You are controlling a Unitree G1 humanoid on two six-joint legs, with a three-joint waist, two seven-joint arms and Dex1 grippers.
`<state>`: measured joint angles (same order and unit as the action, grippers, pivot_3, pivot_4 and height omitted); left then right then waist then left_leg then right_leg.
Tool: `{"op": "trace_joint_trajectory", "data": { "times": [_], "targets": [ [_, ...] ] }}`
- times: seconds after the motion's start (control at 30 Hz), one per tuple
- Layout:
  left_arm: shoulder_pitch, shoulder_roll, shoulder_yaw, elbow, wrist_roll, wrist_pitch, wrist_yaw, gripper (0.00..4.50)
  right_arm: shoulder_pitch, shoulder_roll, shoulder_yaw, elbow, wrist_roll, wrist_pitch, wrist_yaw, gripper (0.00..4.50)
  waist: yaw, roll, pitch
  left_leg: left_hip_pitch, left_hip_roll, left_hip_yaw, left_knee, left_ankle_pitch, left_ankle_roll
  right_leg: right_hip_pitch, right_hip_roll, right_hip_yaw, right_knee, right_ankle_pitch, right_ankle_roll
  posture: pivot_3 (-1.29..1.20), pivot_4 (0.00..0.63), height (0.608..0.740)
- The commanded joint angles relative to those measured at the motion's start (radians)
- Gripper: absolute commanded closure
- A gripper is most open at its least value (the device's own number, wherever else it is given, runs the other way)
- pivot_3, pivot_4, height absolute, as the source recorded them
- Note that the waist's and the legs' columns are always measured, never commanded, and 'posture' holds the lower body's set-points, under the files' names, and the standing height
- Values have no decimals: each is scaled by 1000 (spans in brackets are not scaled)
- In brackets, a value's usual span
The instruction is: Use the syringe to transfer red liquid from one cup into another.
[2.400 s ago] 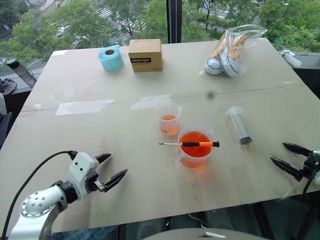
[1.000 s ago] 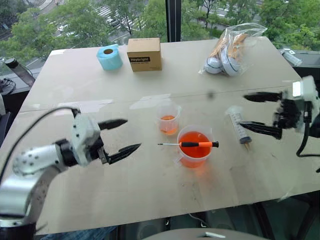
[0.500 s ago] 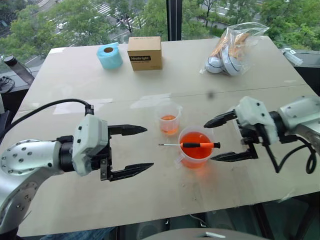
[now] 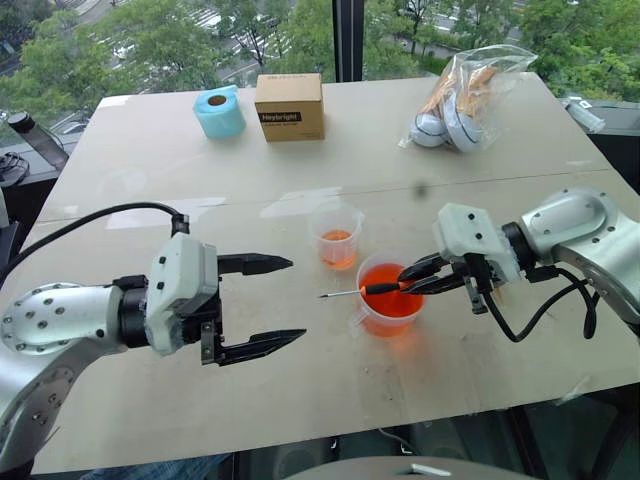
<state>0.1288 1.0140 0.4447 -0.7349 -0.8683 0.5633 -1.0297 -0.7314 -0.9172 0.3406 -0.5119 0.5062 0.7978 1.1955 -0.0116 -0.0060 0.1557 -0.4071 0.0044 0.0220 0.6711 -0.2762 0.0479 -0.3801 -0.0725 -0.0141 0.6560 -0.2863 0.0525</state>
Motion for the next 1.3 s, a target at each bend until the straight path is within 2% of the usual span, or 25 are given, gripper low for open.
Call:
{"op": "trace_joint_trajectory", "data": {
  "times": [0.03, 0.17, 0.33, 0.4, 0.5, 0.57, 0.7, 0.83, 0.87, 0.93, 0.97, 1.0, 1.17, 1.2, 1.3],
  "targets": [
    [-18, 1, 40, -2, -14, -10, -2, 0, -45, 30, -80, -2, 83, 82, -14, 4465, 0, 0, 0, 0, 0, 0, 0, 0, 0, 0, 0, 0, 0, 0, 0, 0, 150, 740],
    [-57, -4, 47, -6, -72, 9, 23, 0, -91, 43, -230, 109, 214, 176, -11, 4465, 0, 0, 0, 0, 0, 0, 0, 0, 0, 0, 0, 0, 1, 0, 0, 0, 150, 740],
    [-202, -32, -15, -20, -197, 44, 143, 0, -114, -1, -305, 374, 184, 156, 12, 4465, 9, -2, 0, 0, 0, 0, 1, 0, 0, 1, -1, 0, 0, 0, 0, 0, 150, 740],
    [-273, -50, -65, -25, -240, 65, 207, 0, -160, -3, -278, 625, 50, 71, -52, 4465, 4, -2, 0, 0, -1, 1, 1, 0, 0, 1, -1, 1, 0, 0, 0, 0, 150, 740],
    [-361, -64, -177, -15, -182, 121, 329, 0, -241, 32, -211, 1039, -184, -131, -227, 4465, -1, -2, 0, 1, -1, 2, 2, 0, 0, 1, 0, 2, 2, 0, 0, 0, 150, 740],
    [-414, -75, -236, -6, -138, 149, 395, 0, -281, 69, -192, 1253, -275, -237, -303, 4465, 0, -2, 0, 2, -2, 3, 1, 0, 0, 1, 1, 3, 2, 0, 0, 0, 150, 740],
    [-479, -84, -291, -10, -104, 195, 462, 0, -317, 128, -173, 1500, -397, -383, -358, 4465, -10, -2, 1, 0, -1, 5, 0, 2, -2, -2, 4, 4, 2, 0, 0, 0, 150, 740],
    [-530, -90, -308, -11, -104, 233, 503, 0, -340, 158, -194, 1634, -451, -456, -440, 4465, -20, -1, 1, -7, 0, 5, 0, 3, -4, -10, 4, 5, 5, 0, 1, 0, 150, 740],
    [-536, -93, -307, -12, -108, 236, 505, 0, -344, 159, -195, 1652, -464, -478, -450, 3747, -21, -1, 1, -7, 0, 5, 1, 3, -4, -9, 4, 5, 5, 0, 1, 0, 150, 740],
    [-541, -94, -305, -13, -106, 240, 503, 0, -353, 154, -195, 1669, -483, -510, -440, 3177, -20, -2, 1, -6, 0, 5, 2, 3, -4, -9, 4, 5, 5, 0, 1, 0, 150, 740],
    [-540, -93, -304, -11, -100, 239, 498, 0, -360, 151, -200, 1669, -489, -523, -434, 2459, -20, -2, 1, -6, 0, 4, 3, 3, -4, -9, 4, 4, 5, 0, 1, 0, 150, 740],
    [-539, -92, -303, -9, -96, 238, 493, 0, -365, 150, -205, 1670, -494, -533, -431, 2328, -20, -1, 2, -6, 0, 4, 3, 3, -4, -8, 4, 4, 5, 0, 1, 0, 150, 740],
    [-524, -91, -298, 7, -70, 220, 455, 0, -396, 141, -247, 1580, -483, -516, -365, 299, -23, -1, 2, -6, 0, 4, 3, 3, -4, -9, 4, 4, 6, 0, 1, 0, 150, 740],
    [-518, -91, -298, 7, -64, 216, 447, 0, -394, 147, -263, 1520, -454, -453, -327, 46, -23, -1, 2, -6, 0, 4, 3, 3, -4, -9, 4, 4, 6, 0, 1, 0, 150, 740],
    [-505, -90, -294, 12, -45, 208, 425, 0, -344, 160, -285, 1292, -377, -196, -240, 46, -24, -1, 2, -6, 0, 4, 3, 3, -4, -9, 4, 4, 6, 0, 1, 0, 150, 740]
  ]
}}
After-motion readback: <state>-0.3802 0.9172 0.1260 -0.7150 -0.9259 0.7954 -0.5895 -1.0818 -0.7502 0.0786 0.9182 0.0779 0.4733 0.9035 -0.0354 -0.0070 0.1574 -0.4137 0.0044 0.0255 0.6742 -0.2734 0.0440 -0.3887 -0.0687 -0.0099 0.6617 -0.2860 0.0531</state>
